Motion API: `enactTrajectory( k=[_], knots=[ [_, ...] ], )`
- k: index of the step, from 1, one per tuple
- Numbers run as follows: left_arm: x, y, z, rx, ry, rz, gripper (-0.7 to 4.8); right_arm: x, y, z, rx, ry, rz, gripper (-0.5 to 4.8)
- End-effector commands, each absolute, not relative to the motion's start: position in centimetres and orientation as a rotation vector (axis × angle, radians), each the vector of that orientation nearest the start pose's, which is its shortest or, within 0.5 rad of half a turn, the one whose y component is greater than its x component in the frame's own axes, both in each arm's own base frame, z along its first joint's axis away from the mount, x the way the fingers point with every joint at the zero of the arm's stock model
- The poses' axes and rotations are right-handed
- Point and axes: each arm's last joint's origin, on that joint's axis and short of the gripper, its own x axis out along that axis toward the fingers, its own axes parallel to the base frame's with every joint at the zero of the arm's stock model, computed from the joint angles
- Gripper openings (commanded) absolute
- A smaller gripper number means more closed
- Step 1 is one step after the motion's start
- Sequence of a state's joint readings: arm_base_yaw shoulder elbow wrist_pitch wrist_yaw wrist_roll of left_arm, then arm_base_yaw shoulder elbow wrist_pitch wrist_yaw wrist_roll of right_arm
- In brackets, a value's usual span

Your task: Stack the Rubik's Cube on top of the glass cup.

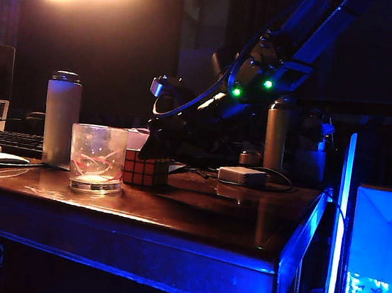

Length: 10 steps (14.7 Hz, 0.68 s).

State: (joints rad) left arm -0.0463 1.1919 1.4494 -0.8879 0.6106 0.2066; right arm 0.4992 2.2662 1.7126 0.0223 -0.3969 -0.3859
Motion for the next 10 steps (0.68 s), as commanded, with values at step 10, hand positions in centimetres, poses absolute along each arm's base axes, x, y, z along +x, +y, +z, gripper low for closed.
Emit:
enactTrajectory(
  k=[10],
  knots=[
    [32.4,-6.5,26.2,-0.019,1.013,-0.68,-0.03,44.7,25.9,17.8,-0.375,0.331,0.993,4.79]
  ],
)
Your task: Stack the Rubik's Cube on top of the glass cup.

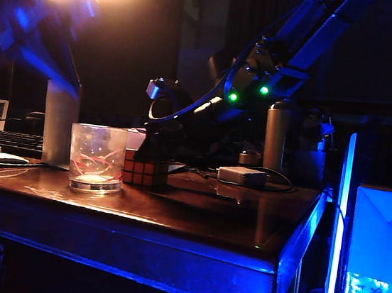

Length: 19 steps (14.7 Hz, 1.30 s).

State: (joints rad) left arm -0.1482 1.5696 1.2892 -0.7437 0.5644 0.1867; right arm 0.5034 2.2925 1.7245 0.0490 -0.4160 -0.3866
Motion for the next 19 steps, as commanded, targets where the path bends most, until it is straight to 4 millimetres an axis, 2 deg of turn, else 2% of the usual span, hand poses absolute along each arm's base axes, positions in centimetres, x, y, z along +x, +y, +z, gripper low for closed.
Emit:
enactTrajectory(
  k=[1,4,9,14,19],
  knots=[
    [32.9,-6.7,25.3,-0.003,1.036,-0.655,-0.03,44.7,25.9,17.8,-0.375,0.331,0.993,4.79],
    [34.1,-7.0,23.1,0.027,1.09,-0.589,-0.03,44.6,25.9,17.8,-0.374,0.332,0.995,4.79],
    [36.1,-7.4,21.4,-0.033,1.039,-0.552,-0.03,44.6,25.9,17.8,-0.374,0.33,0.997,4.79],
    [36.5,-7.7,21.3,-0.061,1.012,-0.566,-0.03,44.8,26.0,17.6,-0.373,0.316,0.995,4.79],
    [36.3,-8.2,21.3,-0.071,1.014,-0.596,-0.03,44.7,26.7,15.5,-0.378,0.35,1.009,4.79]
  ],
)
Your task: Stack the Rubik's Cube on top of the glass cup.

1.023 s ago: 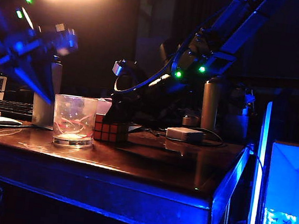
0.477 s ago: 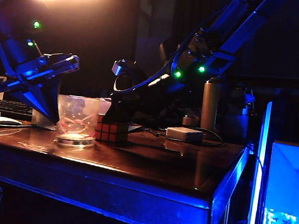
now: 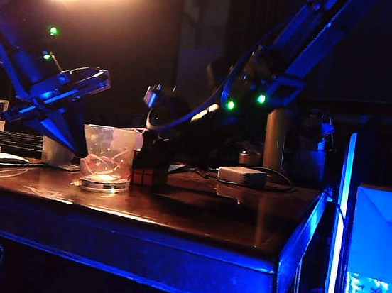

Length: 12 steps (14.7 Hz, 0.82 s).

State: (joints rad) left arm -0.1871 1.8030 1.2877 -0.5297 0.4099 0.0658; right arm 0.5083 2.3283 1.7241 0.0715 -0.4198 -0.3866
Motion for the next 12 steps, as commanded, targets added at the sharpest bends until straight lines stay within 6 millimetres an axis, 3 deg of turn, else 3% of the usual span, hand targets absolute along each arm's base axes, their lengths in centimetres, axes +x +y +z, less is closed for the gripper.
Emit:
enactTrajectory(
  k=[1,2,5,9,12],
  knots=[
    [36.3,-8.2,21.3,-0.071,1.014,-0.596,-0.03,44.7,26.9,15.4,-0.378,0.338,1.008,4.79],
    [36.3,-8.2,21.3,-0.071,1.014,-0.595,-0.03,44.8,27.0,15.5,-0.379,0.32,1.005,4.51],
    [36.3,-8.2,21.3,-0.073,1.013,-0.594,-0.03,44.9,27.1,15.8,-0.378,0.285,1.002,3.0],
    [36.4,-8.2,21.4,-0.072,1.006,-0.594,-0.03,45.0,26.9,16.0,-0.38,0.282,0.994,3.01],
    [36.5,-8.2,21.4,-0.071,0.991,-0.595,-0.03,45.4,26.3,17.1,-0.448,0.294,0.737,3.01]
  ],
)
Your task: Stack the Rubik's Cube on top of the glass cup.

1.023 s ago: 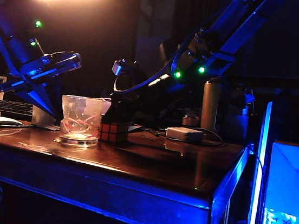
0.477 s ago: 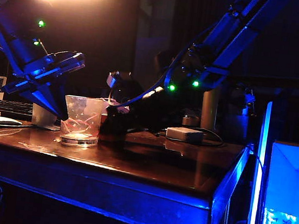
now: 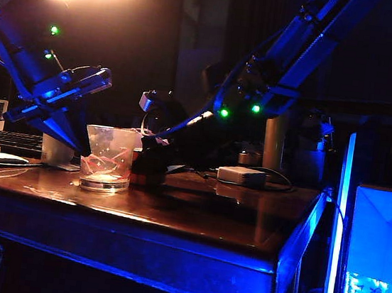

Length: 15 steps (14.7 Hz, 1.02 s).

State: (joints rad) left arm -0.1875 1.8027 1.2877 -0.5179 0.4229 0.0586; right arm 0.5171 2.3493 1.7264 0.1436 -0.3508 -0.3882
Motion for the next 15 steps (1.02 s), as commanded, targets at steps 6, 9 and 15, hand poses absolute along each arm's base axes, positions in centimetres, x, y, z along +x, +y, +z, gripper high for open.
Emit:
enactTrajectory(
  k=[6,9,15],
  knots=[
    [37.0,-10.4,22.3,-0.111,0.88,-0.68,-0.03,45.0,25.4,21.5,-0.475,0.238,0.525,3.0],
    [36.9,-12.3,23.0,-0.098,0.821,-0.727,-0.03,44.5,25.0,23.9,-0.464,0.194,0.511,3.01],
    [37.4,-11.9,32.1,0.041,0.701,-0.565,-0.03,44.3,23.1,27.1,-0.411,0.152,0.5,3.01]
  ],
)
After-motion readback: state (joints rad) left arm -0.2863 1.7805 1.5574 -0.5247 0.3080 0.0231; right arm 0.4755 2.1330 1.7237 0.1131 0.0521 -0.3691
